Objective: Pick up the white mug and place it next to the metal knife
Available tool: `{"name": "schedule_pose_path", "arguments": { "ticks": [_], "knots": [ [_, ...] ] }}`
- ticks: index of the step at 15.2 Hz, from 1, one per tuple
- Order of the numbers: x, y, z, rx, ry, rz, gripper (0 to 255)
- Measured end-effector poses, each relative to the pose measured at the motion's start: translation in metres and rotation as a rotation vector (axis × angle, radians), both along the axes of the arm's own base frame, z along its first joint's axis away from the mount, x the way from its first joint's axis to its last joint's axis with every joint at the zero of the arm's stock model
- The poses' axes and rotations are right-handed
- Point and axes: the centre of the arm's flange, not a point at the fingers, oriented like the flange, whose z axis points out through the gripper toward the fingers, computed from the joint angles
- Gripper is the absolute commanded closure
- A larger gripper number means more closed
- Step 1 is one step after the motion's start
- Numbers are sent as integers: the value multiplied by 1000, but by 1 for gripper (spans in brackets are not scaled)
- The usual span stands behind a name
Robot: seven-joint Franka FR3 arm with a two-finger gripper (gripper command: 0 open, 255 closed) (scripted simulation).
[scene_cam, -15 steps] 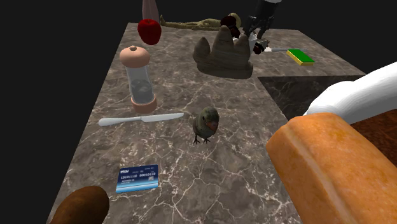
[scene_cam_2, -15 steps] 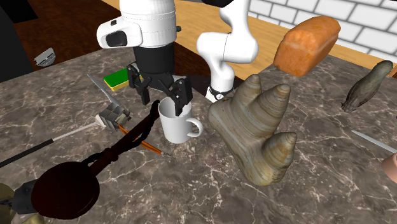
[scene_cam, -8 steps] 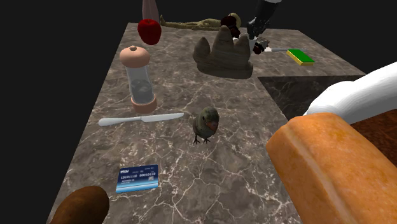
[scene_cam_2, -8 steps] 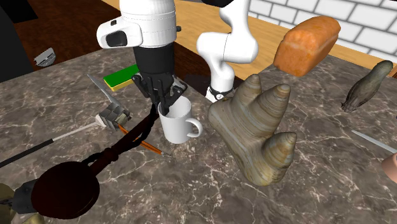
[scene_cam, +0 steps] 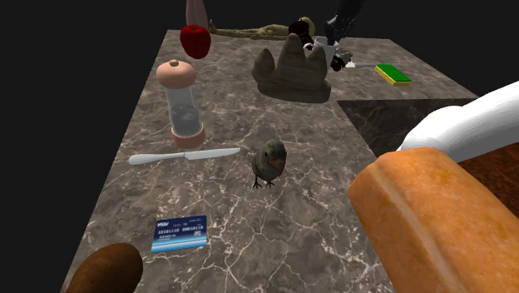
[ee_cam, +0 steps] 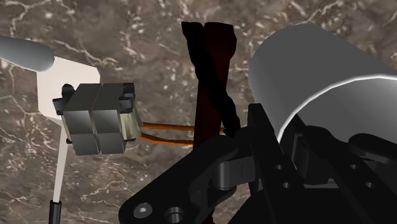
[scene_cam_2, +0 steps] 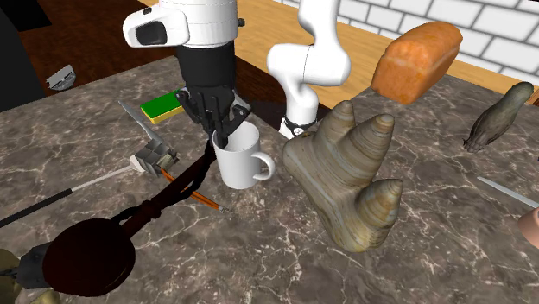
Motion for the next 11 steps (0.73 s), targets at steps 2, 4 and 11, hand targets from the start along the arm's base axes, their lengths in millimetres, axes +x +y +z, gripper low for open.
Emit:
{"name": "schedule_pose_path", "arguments": {
  "ticks": [2, 4, 11],
  "knots": [
    [1, 0, 9, 0, 0, 0, 255],
    [2, 1, 21, 0, 0, 0, 255],
    [1, 0, 56, 0, 0, 0, 255]
  ]
}}
